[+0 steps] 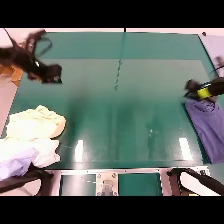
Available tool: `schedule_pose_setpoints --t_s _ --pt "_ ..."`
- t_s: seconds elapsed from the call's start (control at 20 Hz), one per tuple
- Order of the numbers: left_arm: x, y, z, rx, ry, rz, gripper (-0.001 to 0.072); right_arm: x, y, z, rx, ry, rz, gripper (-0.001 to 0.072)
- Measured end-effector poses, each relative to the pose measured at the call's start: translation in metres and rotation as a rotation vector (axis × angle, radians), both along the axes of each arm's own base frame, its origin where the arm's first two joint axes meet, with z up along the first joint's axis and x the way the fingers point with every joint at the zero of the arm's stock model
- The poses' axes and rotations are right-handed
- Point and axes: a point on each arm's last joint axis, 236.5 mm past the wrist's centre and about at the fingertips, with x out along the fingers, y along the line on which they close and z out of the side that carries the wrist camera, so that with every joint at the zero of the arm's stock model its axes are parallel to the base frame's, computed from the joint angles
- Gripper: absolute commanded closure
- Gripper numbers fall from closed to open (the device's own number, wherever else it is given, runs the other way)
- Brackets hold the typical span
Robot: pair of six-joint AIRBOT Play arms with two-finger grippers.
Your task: Fold the shirts.
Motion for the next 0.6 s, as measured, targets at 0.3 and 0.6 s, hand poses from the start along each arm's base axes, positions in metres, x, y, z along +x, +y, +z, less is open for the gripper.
schedule_pose_setpoints --t_s 0.3,0.6 --pt "-0.071 -0.013 -0.058 0.004 0.110 0.062 0.0683 -0.027 0.083 -0.045 -0.009 0.071 0.296 0.0700" --pt "-0.082 -0.015 -0.071 -0.003 0.130 0.101 0.0683 -0.034 0.103 -0.051 -0.017 0.069 0.377 0.0700"
